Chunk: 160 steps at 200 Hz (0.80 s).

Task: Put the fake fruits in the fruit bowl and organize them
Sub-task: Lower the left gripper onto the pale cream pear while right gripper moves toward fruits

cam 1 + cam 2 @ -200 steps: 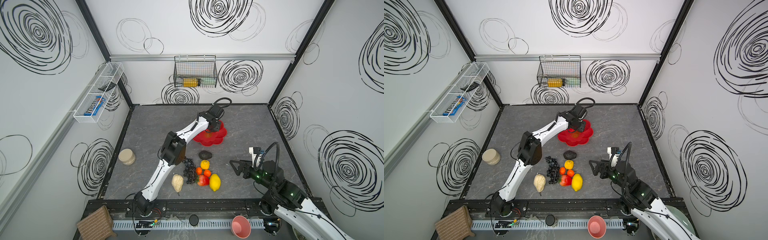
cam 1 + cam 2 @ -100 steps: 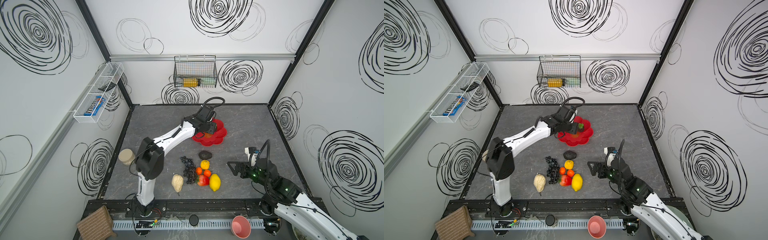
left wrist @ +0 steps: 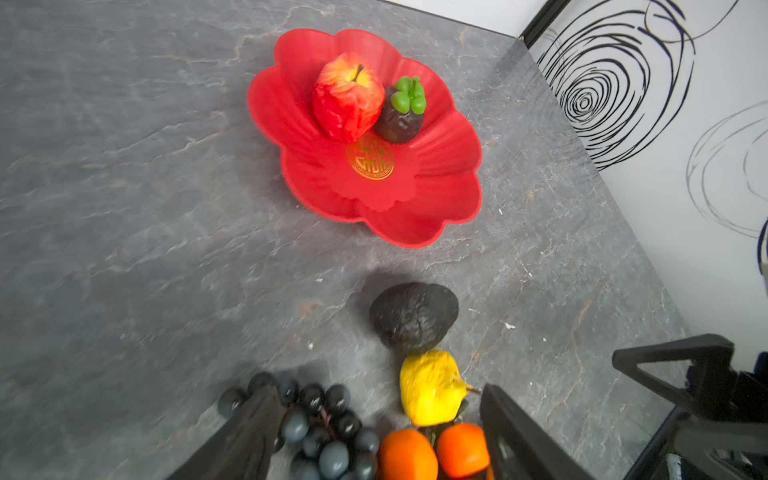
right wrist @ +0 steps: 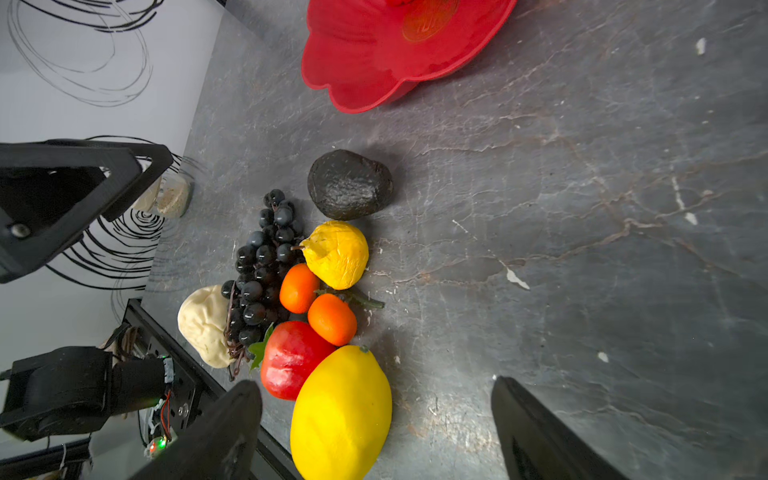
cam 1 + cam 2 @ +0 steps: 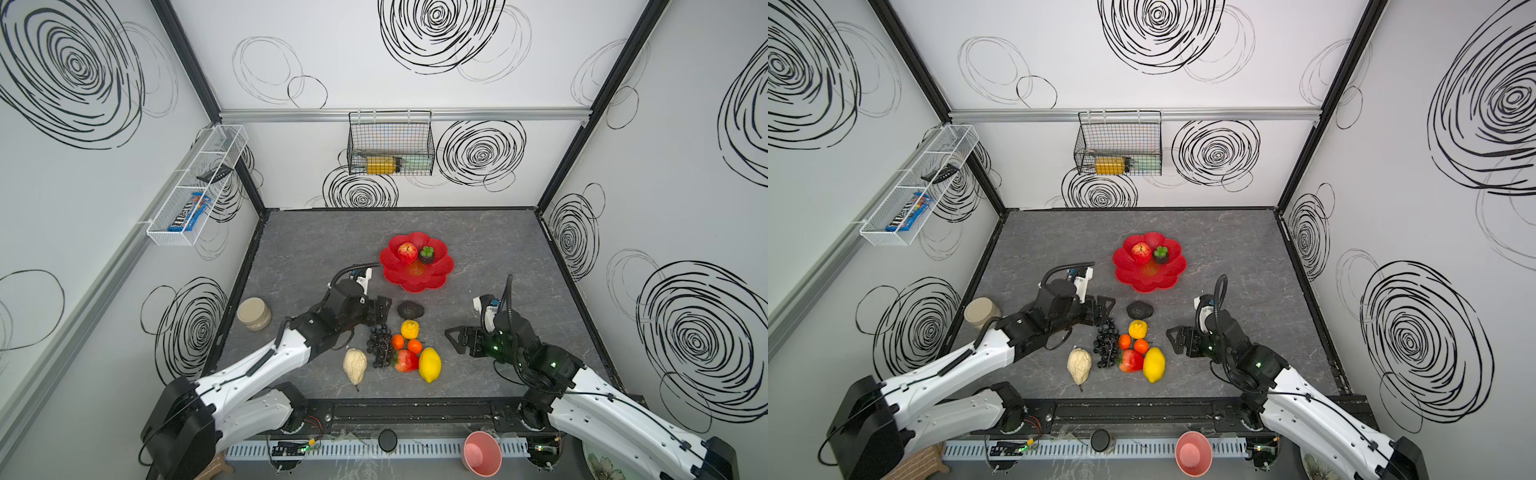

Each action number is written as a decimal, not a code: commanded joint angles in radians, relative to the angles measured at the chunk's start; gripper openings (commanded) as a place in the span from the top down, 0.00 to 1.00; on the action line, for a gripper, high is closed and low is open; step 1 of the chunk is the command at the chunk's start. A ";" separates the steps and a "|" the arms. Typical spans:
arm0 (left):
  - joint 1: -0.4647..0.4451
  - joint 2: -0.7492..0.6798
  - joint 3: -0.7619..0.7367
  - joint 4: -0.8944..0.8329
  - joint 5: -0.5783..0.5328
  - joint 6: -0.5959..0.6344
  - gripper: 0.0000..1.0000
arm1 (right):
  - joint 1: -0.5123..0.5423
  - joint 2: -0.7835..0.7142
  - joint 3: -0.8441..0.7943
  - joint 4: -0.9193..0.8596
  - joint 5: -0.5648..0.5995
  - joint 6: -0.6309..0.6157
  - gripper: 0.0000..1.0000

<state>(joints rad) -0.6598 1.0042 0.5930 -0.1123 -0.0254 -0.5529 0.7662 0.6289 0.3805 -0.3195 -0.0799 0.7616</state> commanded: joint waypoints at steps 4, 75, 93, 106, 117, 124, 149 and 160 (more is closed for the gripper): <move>-0.025 -0.119 -0.025 -0.086 -0.150 -0.098 0.15 | 0.027 0.028 0.030 0.052 0.030 0.019 0.09; -0.267 -0.105 -0.027 -0.486 -0.381 -0.369 0.04 | 0.063 0.081 0.061 0.081 0.073 0.015 0.08; -0.306 -0.096 -0.048 -0.500 -0.415 -0.423 0.04 | 0.065 0.074 0.066 0.074 0.080 0.015 0.08; -0.310 -0.101 -0.069 -0.492 -0.404 -0.442 0.04 | 0.065 0.065 0.060 0.077 0.081 0.015 0.08; -0.313 -0.101 -0.082 -0.493 -0.400 -0.454 0.04 | 0.064 0.058 0.059 0.076 0.081 0.015 0.08; -0.317 -0.099 -0.090 -0.493 -0.397 -0.461 0.04 | 0.065 0.053 0.057 0.074 0.083 0.015 0.08; -0.332 -0.085 -0.119 -0.484 -0.385 -0.478 0.02 | 0.065 0.038 0.048 0.071 0.087 0.017 0.08; -0.342 -0.079 -0.127 -0.481 -0.386 -0.488 0.00 | 0.065 0.030 0.041 0.072 0.088 0.020 0.08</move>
<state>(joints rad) -0.9829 0.9112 0.4889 -0.5850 -0.3870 -0.9813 0.8219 0.6811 0.4145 -0.2562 -0.0124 0.7704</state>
